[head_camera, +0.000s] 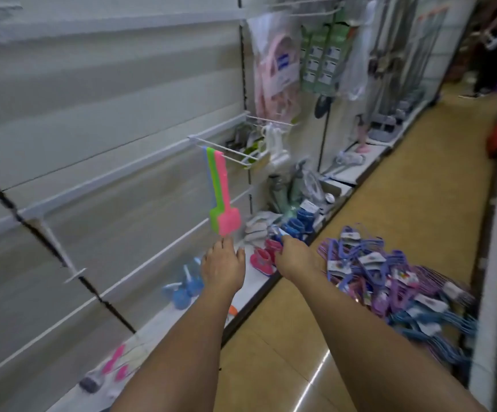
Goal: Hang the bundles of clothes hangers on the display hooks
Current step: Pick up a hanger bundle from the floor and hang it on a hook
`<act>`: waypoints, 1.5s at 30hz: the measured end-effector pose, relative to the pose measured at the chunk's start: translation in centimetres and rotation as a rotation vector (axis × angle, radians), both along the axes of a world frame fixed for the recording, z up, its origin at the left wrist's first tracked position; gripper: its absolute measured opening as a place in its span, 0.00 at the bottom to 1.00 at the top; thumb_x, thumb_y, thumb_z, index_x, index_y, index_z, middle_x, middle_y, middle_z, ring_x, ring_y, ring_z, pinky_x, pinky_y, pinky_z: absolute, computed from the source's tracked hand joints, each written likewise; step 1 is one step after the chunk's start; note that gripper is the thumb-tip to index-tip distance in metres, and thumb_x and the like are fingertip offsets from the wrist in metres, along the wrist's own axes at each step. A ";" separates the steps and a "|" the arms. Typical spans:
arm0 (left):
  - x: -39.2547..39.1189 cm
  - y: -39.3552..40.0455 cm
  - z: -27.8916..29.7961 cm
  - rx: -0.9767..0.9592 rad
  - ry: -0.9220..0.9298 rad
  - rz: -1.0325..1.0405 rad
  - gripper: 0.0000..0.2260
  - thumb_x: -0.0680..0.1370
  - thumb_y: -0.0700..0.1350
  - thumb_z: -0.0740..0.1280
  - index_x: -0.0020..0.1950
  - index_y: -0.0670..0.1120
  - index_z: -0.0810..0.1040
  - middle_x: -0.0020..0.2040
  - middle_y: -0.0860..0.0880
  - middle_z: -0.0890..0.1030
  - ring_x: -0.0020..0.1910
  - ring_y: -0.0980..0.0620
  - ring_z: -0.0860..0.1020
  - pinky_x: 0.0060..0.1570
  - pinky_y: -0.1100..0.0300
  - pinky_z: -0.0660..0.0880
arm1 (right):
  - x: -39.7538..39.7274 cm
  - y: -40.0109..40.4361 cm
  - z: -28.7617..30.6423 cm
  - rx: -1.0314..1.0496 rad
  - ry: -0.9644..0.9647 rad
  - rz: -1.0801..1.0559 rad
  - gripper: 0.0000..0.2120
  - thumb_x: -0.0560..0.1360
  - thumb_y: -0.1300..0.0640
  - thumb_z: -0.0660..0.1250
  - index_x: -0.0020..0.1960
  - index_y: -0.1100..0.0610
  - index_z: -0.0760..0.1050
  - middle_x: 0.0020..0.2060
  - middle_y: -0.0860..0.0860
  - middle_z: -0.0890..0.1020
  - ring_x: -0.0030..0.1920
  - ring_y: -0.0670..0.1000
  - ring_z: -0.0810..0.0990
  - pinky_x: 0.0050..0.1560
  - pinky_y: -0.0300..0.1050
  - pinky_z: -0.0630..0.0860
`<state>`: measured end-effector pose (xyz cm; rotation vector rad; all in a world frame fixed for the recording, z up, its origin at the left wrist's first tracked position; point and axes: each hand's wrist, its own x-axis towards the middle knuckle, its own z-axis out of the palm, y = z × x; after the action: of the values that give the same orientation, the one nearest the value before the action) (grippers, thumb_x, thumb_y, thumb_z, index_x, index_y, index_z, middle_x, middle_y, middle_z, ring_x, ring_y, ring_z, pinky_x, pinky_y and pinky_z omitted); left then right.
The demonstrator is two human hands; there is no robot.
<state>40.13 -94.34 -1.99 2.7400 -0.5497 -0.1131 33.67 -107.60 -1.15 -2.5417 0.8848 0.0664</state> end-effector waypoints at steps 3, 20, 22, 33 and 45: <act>-1.2 -4.8 -0.6 -0.007 0.018 -0.071 0.20 0.82 0.50 0.54 0.73 0.44 0.63 0.69 0.43 0.70 0.66 0.42 0.69 0.63 0.50 0.66 | -2.2 -4.7 -1.3 0.012 0.034 -0.078 0.15 0.80 0.55 0.57 0.65 0.57 0.68 0.60 0.56 0.77 0.59 0.57 0.76 0.47 0.46 0.69; -8.9 -30.6 -5.8 0.051 0.140 -0.431 0.23 0.82 0.52 0.54 0.75 0.46 0.60 0.72 0.45 0.67 0.70 0.45 0.66 0.65 0.50 0.65 | -16.2 -27.5 -7.1 0.096 0.132 -0.489 0.15 0.79 0.55 0.59 0.64 0.58 0.70 0.59 0.57 0.78 0.59 0.59 0.77 0.55 0.49 0.73; -9.2 -32.6 -6.4 0.067 0.152 -0.459 0.22 0.82 0.53 0.53 0.75 0.46 0.60 0.72 0.44 0.66 0.70 0.44 0.66 0.66 0.50 0.65 | -16.9 -29.3 -7.6 0.112 0.131 -0.515 0.15 0.78 0.56 0.59 0.63 0.58 0.70 0.58 0.58 0.78 0.58 0.60 0.77 0.54 0.49 0.74; -4.9 -44.7 -9.1 0.100 0.186 -0.587 0.23 0.83 0.53 0.52 0.76 0.45 0.58 0.74 0.45 0.65 0.71 0.45 0.65 0.67 0.49 0.63 | -14.0 -40.4 -10.3 0.088 0.165 -0.635 0.15 0.80 0.54 0.58 0.66 0.55 0.69 0.59 0.55 0.78 0.56 0.58 0.77 0.47 0.47 0.72; 6.1 -56.2 -14.0 0.104 0.286 -0.597 0.23 0.82 0.52 0.53 0.75 0.44 0.60 0.71 0.44 0.67 0.68 0.44 0.68 0.65 0.49 0.67 | -5.0 -51.5 -13.6 0.123 0.201 -0.737 0.16 0.80 0.54 0.58 0.66 0.55 0.69 0.58 0.55 0.79 0.57 0.58 0.77 0.46 0.46 0.70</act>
<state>46.21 -150.56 -16.03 2.4950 -1.2781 -0.6788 28.63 -159.15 -14.73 -1.9760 1.7737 0.1418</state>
